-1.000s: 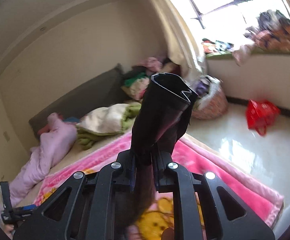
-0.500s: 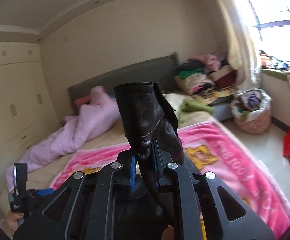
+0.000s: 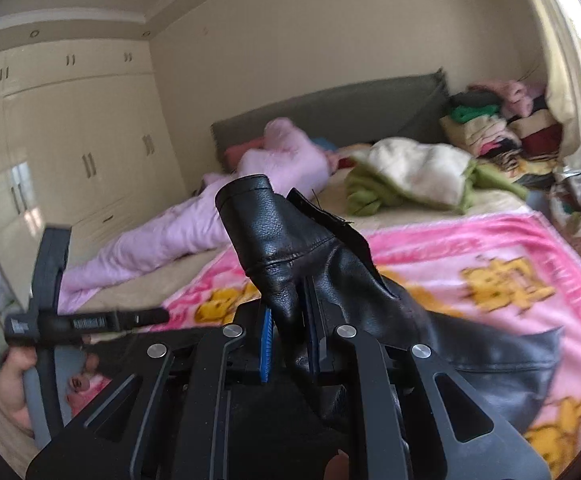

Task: Fold large clothes

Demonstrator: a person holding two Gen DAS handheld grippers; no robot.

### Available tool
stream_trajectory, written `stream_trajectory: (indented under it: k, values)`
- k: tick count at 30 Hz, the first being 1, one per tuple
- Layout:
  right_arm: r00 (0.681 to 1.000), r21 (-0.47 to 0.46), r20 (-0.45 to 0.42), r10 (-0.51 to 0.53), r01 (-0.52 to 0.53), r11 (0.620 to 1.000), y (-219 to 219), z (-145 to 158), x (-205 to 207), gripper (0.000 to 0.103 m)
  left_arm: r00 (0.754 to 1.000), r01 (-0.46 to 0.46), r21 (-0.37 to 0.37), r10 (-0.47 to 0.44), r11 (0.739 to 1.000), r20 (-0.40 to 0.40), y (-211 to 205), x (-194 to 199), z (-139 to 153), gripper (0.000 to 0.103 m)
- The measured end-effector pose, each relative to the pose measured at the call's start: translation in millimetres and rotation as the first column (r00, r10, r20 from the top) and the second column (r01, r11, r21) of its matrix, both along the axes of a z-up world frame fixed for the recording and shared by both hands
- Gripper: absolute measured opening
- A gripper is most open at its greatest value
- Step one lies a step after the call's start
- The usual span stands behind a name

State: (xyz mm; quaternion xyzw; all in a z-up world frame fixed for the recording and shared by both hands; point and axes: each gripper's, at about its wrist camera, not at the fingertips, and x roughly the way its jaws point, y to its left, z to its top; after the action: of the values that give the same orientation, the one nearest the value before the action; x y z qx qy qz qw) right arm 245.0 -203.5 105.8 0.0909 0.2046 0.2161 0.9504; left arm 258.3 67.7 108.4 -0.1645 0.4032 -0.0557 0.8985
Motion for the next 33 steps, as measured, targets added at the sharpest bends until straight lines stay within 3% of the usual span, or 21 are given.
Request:
stream_trajectory:
  k: [9, 14, 15, 17, 18, 19, 20, 25, 29, 33]
  values:
    - [0.985, -0.081, -0.106, 0.136, -0.144, 0.986, 95.4, -64.5, 3.7, 0.014, 0.998, -0.056, -0.09, 0.055, 0.994, -0.012, 46.7, -5.9, -22.7, 0.094]
    - [0.969, -0.124, -0.204, 0.142, -0.17, 0.978, 122.2, -102.6, 11.0, 0.016, 0.998, -0.058, -0.111, 0.055, 0.992, -0.027, 56.9, -7.8, -37.4, 0.094]
    - [0.96, -0.124, -0.24, 0.144, -0.177, 0.976, 126.0, -112.3, 12.5, 0.021, 0.998, -0.055, -0.113, 0.052, 0.992, -0.034, 56.5, -7.5, -41.2, 0.094]
    - [0.936, -0.108, -0.314, 0.158, -0.201, 0.974, 128.6, -128.0, 13.3, 0.045, 0.998, -0.046, -0.117, 0.041, 0.992, -0.051, 54.7, -5.6, -50.9, 0.094]
    - [0.926, -0.087, -0.332, 0.181, -0.221, 0.971, 127.4, -132.6, 13.7, 0.071, 0.998, -0.041, -0.117, 0.034, 0.992, -0.06, 54.4, -4.3, -55.1, 0.094]
    - [0.919, -0.057, -0.337, 0.206, -0.238, 0.97, 124.4, -133.0, 8.2, 0.096, 0.997, -0.037, -0.116, 0.028, 0.993, -0.073, 52.7, -3.3, -60.3, 0.094]
    - [0.922, -0.054, -0.331, 0.203, -0.233, 0.971, 120.6, -130.9, 4.1, 0.099, 0.996, -0.036, -0.115, 0.027, 0.993, -0.082, 51.5, -2.9, -63.9, 0.094]
    - [0.928, -0.018, -0.281, 0.243, -0.259, 0.966, 73.8, -104.5, -25.4, 0.099, 0.99, 0.015, -0.11, -0.03, 0.994, -0.137, 38.8, -4.3, -86.8, 0.094]
    - [0.957, -0.033, -0.264, 0.123, -0.136, 0.99, 8.9, -93.8, -25.3, 0.099, 0.979, 0.018, -0.065, -0.031, 0.998, -0.2, 27.1, -1.1, -110.6, 0.094]
    - [0.963, 0.006, -0.267, -0.038, 0.042, 0.999, -66.5, -83.1, -18.9, 0.099, 0.969, 0.044, -0.11, -0.069, 0.993, -0.237, 12.0, 8.5, -129.4, 0.094]
